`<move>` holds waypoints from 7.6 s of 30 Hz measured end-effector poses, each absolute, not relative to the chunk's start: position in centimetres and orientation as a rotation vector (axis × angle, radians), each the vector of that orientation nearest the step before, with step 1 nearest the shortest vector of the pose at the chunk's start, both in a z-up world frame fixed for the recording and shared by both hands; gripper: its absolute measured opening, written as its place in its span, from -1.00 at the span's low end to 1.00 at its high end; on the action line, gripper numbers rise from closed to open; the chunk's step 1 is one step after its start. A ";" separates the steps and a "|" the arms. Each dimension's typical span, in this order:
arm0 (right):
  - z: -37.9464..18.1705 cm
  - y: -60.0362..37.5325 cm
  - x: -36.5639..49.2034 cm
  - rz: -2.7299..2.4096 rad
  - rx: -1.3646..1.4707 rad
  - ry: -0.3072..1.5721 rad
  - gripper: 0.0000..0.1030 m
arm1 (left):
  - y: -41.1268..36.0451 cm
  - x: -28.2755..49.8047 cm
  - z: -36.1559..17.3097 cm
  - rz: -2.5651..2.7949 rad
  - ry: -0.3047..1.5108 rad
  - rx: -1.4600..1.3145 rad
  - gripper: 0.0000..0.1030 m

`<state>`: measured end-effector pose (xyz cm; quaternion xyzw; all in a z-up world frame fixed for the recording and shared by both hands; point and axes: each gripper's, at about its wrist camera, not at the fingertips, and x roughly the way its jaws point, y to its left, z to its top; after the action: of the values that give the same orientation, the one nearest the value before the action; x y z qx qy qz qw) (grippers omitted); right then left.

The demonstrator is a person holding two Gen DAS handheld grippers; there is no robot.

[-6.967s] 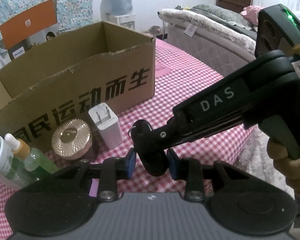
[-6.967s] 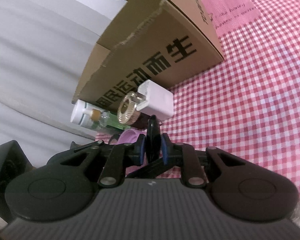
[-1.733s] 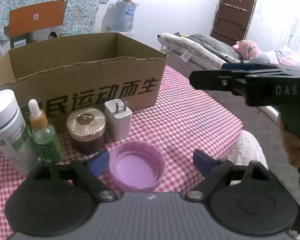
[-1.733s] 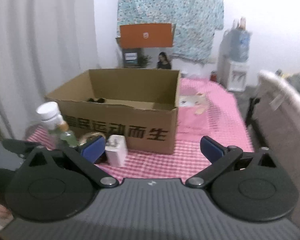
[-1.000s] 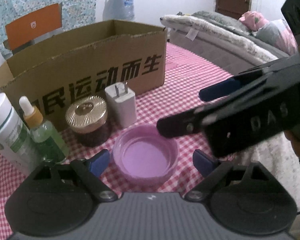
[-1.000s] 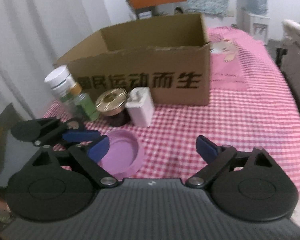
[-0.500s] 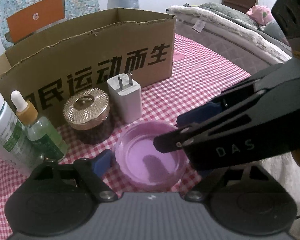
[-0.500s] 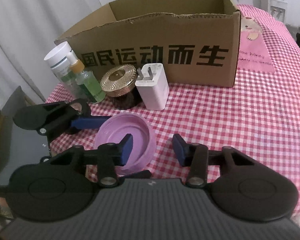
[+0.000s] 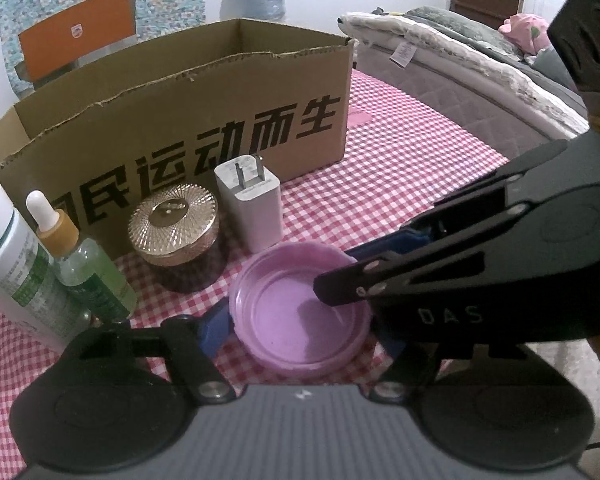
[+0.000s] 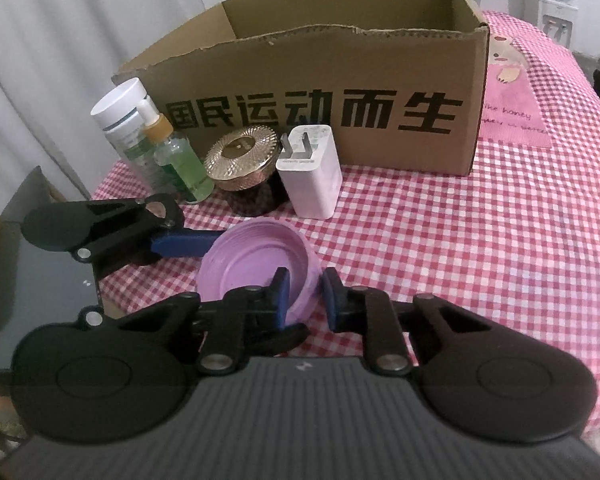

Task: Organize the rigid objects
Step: 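Close the right gripper on the rim of the pink lid, then carry the pink lid into the box and open the right gripper, then withdraw the right gripper from the box toward the black tape roll, then grasp the black tape roll through its hole with the right gripper, then lift the black tape roll off the table with the right gripper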

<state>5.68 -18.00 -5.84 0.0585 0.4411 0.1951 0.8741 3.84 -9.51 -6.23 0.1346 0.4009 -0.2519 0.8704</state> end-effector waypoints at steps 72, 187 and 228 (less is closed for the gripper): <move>-3.9 -10.2 33.4 0.629 0.259 1.454 -0.43 | -2.0 27.5 -0.3 -0.494 1.288 0.261 0.55; -6.0 -17.2 5.7 0.446 0.230 0.944 -0.55 | -8.4 3.2 -5.8 -0.492 0.847 0.339 0.31; -2.8 -16.4 4.0 0.453 0.189 0.873 -0.53 | -7.6 1.0 -2.9 -0.467 0.747 0.336 0.31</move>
<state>4.03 -16.40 -2.82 0.0906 0.4186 0.2170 0.8772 0.99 -7.61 -2.87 0.1618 0.3598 -0.2248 0.8909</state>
